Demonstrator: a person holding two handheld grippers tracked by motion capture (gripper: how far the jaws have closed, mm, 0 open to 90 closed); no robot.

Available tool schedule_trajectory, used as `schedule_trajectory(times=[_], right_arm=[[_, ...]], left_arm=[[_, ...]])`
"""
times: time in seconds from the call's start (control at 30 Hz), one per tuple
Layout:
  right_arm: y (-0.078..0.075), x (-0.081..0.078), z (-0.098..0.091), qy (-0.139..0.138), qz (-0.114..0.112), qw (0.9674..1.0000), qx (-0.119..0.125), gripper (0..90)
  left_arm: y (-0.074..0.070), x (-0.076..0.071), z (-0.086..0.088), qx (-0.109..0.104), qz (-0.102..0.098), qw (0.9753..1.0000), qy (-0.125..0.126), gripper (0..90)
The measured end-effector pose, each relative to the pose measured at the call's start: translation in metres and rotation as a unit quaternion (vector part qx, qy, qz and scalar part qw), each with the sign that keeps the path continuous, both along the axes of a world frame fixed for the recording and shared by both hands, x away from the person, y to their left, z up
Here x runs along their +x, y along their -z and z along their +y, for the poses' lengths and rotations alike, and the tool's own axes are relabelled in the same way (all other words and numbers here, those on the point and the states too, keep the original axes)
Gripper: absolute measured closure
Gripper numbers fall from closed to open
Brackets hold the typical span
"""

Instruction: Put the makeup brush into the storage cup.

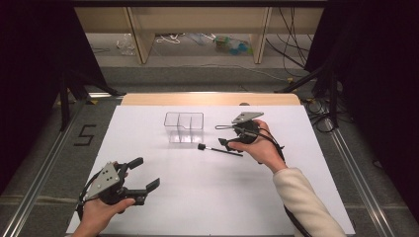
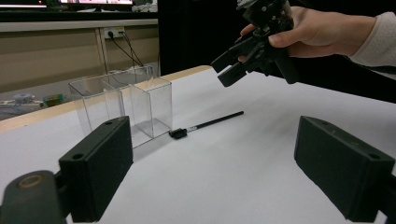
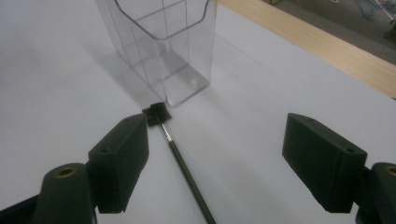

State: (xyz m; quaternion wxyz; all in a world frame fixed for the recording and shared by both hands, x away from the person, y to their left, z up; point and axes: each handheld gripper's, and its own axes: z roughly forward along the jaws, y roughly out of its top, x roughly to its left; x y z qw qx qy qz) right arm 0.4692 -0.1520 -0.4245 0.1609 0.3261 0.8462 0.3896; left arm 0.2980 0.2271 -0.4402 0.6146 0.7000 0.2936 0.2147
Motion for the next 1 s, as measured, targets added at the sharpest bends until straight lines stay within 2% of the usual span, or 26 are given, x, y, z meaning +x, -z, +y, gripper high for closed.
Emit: schedule_trajectory(times=[0.03, 0.1, 0.17, 0.23, 0.27, 0.3, 0.33, 0.37, 0.4, 0.5, 0.57, 0.63, 0.67, 0.73, 0.83, 1.0], right_arm=[[0.001, 0.003, 0.002, -0.009, 0.002, 0.9999, -0.014, 24.3], [0.001, 0.004, 0.003, -0.014, 0.004, 0.9997, -0.019, 24.3], [0.0, 0.007, 0.006, -0.024, 0.013, 0.9988, -0.039, 24.3], [0.0, 0.008, 0.006, -0.026, 0.018, 0.9986, -0.043, 24.4], [0.001, 0.009, 0.008, -0.026, 0.013, 0.9987, -0.043, 24.8], [0.0, 0.01, 0.008, -0.032, 0.024, 0.9979, -0.05, 24.8], [0.001, 0.011, 0.01, -0.036, 0.02, 0.9979, -0.051, 25.0], [0.002, 0.01, 0.013, -0.035, 0.034, 0.9971, -0.059, 26.2], [0.002, 0.01, 0.013, -0.035, 0.034, 0.9971, -0.059, 26.2], [0.007, 0.01, 0.016, -0.055, 0.048, 0.9941, -0.081, 26.4], [0.012, 0.01, 0.019, -0.07, 0.055, 0.9909, -0.101, 26.8], [0.013, 0.009, 0.019, -0.07, 0.056, 0.9906, -0.103, 26.9], [0.015, 0.01, 0.019, -0.074, 0.057, 0.9885, -0.119, 28.0], [0.015, 0.011, 0.019, -0.074, 0.059, 0.9879, -0.123, 28.4], [0.016, 0.013, 0.02, -0.072, 0.06, 0.9853, -0.142, 29.0], [0.019, 0.014, 0.024, -0.081, 0.068, 0.9814, -0.16, 28.9]], left_arm=[[0.0, 0.0, 0.0, 0.0, 0.0, 1.0, 0.0, 11.6], [0.0, 0.0, 0.0, -0.001, 0.001, 1.0, 0.001, 11.7], [0.0, 0.0, 0.0, -0.001, 0.002, 1.0, 0.0, 11.7], [0.0, 0.0, 0.0, -0.001, 0.002, 1.0, 0.0, 11.8], [0.0, 0.0, 0.0, -0.001, 0.003, 1.0, 0.0, 11.8], [0.001, 0.0, 0.0, -0.001, 0.004, 1.0, 0.0, 11.8], [0.001, 0.0, 0.0, 0.0, 0.002, 1.0, 0.0, 11.8], [0.001, 0.0, 0.0, 0.0, 0.003, 1.0, 0.0, 11.8], [0.001, 0.0, -0.001, -0.002, 0.004, 1.0, -0.001, 11.8], [0.001, 0.001, 0.0, 0.003, 0.001, 1.0, 0.004, 11.8], [0.001, 0.0, 0.0, 0.0, 0.004, 1.0, 0.001, 11.8], [0.001, 0.0, 0.0, 0.0, 0.004, 1.0, 0.001, 11.8], [0.001, 0.0, 0.0, 0.001, 0.004, 1.0, 0.001, 11.8], [0.001, 0.0, 0.0, 0.0, 0.004, 1.0, 0.001, 11.8], [0.001, 0.0, 0.0, 0.001, 0.003, 1.0, 0.001, 11.9], [0.001, 0.0, 0.0, 0.0, 0.004, 1.0, 0.001, 11.9]])
